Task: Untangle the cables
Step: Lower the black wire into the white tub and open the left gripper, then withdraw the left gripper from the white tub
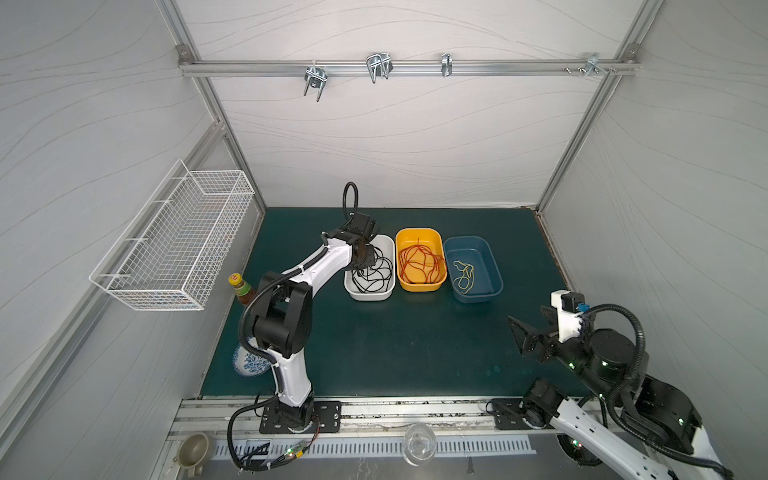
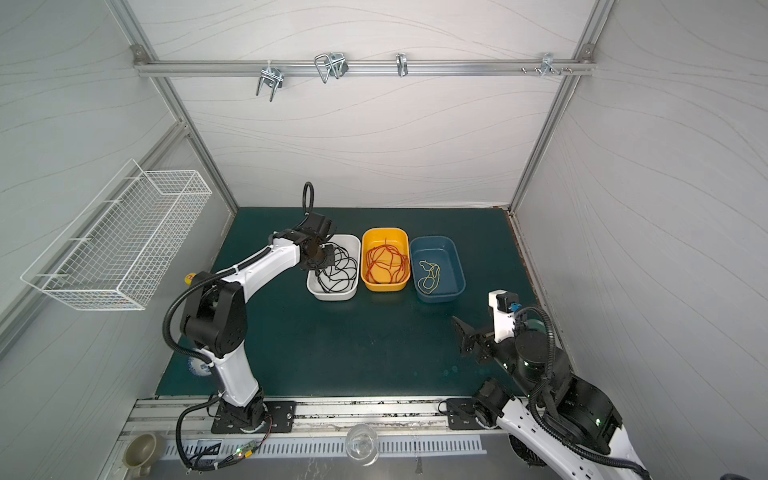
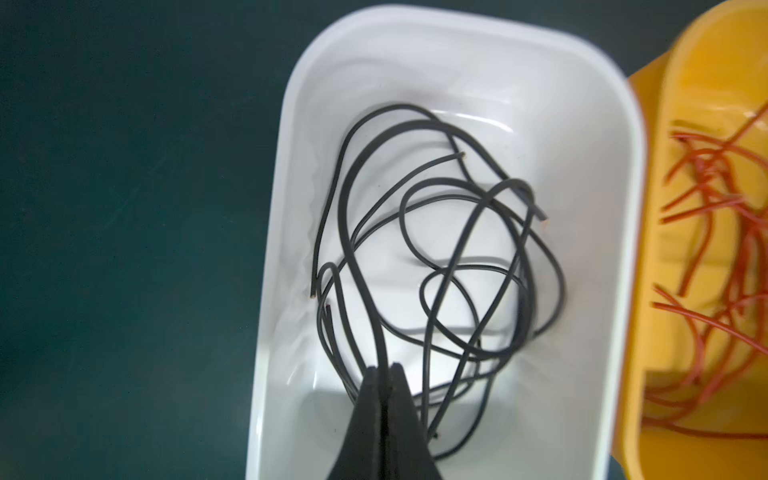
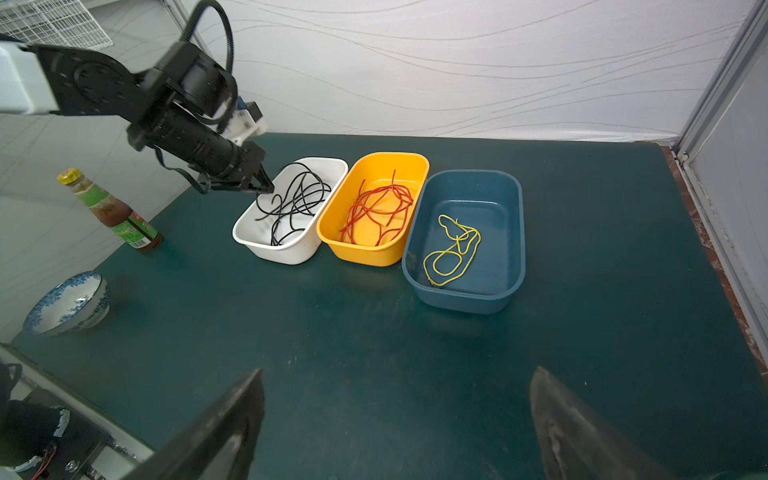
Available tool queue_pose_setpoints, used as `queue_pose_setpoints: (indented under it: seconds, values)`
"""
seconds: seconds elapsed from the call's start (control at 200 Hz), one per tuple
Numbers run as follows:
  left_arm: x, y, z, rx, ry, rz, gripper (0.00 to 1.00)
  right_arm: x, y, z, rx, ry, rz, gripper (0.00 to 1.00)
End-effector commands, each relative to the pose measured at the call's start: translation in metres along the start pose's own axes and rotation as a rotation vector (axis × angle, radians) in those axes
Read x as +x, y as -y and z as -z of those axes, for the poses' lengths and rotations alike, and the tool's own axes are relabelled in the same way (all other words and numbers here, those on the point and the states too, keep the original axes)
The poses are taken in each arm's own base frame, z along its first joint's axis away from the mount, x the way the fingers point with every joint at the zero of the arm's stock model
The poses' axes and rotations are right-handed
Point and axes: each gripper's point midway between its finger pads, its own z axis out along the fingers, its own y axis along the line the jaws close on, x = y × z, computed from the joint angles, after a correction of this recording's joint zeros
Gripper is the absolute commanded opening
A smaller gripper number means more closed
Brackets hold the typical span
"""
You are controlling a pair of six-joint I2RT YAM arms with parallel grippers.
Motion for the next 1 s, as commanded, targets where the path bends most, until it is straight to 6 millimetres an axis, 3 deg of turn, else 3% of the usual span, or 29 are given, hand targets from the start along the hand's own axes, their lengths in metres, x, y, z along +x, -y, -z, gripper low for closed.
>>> queue_pose_setpoints:
  seconds: [0.0,0.18,0.415,0.615,0.8,0.995]
  values:
    - [-0.019,0.006,-0.011,-0.001,0.038,0.039,0.00,-0.002,-0.001,-0.004,0.003,0.006,0.018,0.99]
    - [-0.008,0.003,-0.040,-0.031,-0.021,0.048,0.00,-0.002,-0.001,-0.006,0.006,-0.002,0.022,0.99]
    - [-0.007,0.000,-0.038,-0.041,-0.032,0.047,0.00,-0.001,-0.002,-0.007,0.007,-0.010,0.026,0.99]
    - [-0.019,0.005,-0.011,-0.002,0.004,0.062,0.28,0.000,-0.002,-0.009,0.011,-0.017,0.027,0.99]
    - [-0.032,0.004,0.026,0.030,0.067,0.089,0.43,0.000,-0.002,-0.011,0.014,-0.028,0.030,0.99]
    - [-0.040,0.006,0.064,0.076,0.099,0.096,0.51,0.002,-0.001,-0.013,0.023,-0.041,0.034,0.99]
